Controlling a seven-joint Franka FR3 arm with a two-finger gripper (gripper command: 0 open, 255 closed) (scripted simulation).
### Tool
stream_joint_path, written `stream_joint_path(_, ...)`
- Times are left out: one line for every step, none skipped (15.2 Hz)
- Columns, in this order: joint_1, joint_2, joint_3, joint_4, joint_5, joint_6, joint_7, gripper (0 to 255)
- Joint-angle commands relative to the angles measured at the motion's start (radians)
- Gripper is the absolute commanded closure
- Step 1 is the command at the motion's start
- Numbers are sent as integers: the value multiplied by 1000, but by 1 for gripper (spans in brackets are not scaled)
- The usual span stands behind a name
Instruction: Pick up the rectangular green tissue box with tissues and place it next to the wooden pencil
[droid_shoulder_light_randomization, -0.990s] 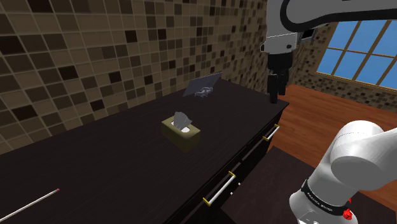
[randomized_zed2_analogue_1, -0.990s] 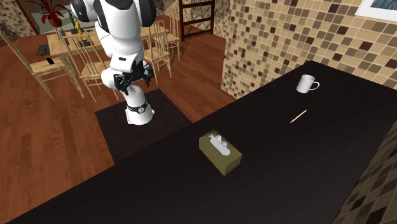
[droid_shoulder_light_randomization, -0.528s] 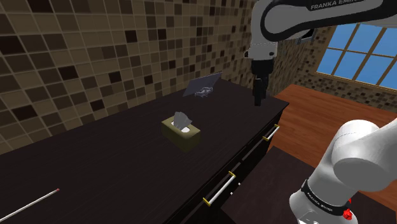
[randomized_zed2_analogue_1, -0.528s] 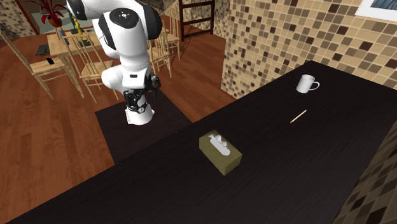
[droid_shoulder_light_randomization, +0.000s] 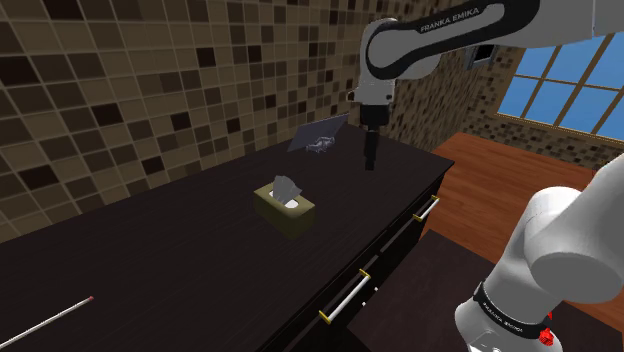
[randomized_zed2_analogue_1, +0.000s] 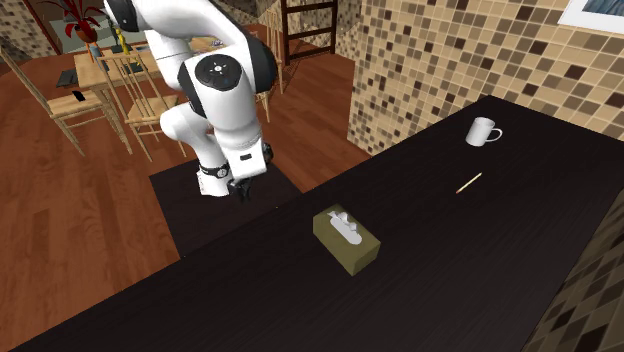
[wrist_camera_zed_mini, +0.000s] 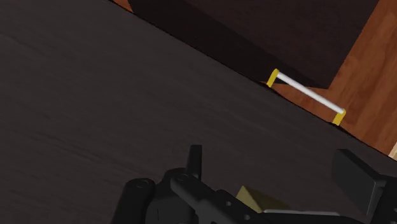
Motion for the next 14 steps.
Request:
stream_joint_path(22,76,-11,46,39,32,-77,0)
stream_joint_path(32,111,-13,69,60,44,-113,0)
stream_joint_path(41,146,-15,92,81,55,-149,0)
stream_joint_path(49,181,-16,117,102,63,-185,0)
stream_joint_path(56,215,-15,142,124,70,-220,0)
stream_joint_path(63,248,-13,169,145,76,-255,0)
stream_joint_path(69,282,-11,196,167,79,-289,0)
stream_joint_path(75,314,-7,224,188,82,-323,0)
stream_joint_path(79,347,-2,253,209,82,-355,0)
stream_joint_path(83,378,4,283,229,82,-387,0)
stream_joint_path(86,410,10,314,249,80,-418,0)
stream_joint_path(89,441,18,345,268,77,-447,0)
stream_joint_path(91,471,26,377,286,73,-476,0)
stream_joint_path(93,501,36,410,303,68,-503,0)
